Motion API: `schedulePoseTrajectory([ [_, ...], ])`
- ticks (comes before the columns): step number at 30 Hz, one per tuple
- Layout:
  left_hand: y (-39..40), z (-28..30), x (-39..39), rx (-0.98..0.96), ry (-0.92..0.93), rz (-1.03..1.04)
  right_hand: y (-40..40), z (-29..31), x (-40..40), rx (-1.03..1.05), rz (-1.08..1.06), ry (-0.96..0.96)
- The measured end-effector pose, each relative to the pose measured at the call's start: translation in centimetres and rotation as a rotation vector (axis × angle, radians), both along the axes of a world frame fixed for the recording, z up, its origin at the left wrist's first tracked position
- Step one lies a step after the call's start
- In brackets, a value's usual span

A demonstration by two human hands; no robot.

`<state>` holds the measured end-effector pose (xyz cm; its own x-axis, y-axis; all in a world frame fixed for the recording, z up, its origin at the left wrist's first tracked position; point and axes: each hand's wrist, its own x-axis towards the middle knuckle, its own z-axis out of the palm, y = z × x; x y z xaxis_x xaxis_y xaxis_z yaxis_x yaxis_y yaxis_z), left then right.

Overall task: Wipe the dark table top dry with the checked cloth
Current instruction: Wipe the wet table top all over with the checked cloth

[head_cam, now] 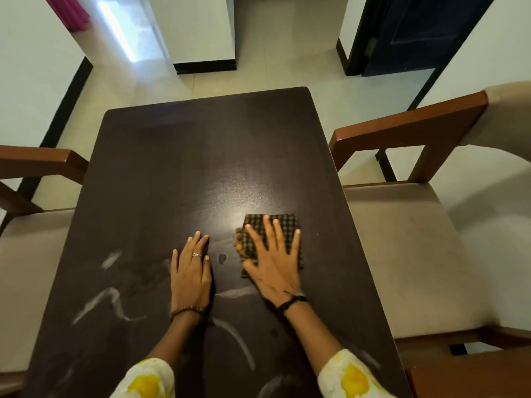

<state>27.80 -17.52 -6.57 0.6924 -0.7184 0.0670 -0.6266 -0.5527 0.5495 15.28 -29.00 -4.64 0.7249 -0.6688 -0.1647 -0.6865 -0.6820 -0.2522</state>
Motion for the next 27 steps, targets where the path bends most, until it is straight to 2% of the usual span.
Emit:
schedulePoseTrajectory([
  [4,0.4,0.8,0.5,-0.057,0.107,0.007,2.1,-0.1,0.0,0.031,0.100,-0.021],
  [6,1.7,1.5,1.5,-0.021,0.070,-0.035,1.0,-0.1,-2.0,0.033,0.101,-0.042],
  [11,8.9,2.3,6.0,0.057,-0.017,-0.052,-2.8,0.2,-6.6,-0.008,-0.264,-0.032],
  [14,14.0,2.0,9.0,0.161,-0.048,-0.034,-1.8,0.1,-5.1,-0.032,-0.456,-0.033],
  [16,16.9,1.8,10.9,0.238,-0.061,-0.040,-0.2,-0.1,-2.2,-0.050,-0.497,-0.036],
  [20,19.7,1.7,13.0,0.343,-0.120,-0.148,4.0,-0.5,6.0,-0.079,-0.367,-0.075],
  [24,20.0,1.1,12.9,0.301,-0.088,-0.145,9.7,-0.8,14.1,-0.044,-0.164,-0.073],
  [27,20.1,0.9,13.0,0.267,-0.074,-0.138,13.3,-1.0,17.1,-0.017,-0.034,-0.068],
])
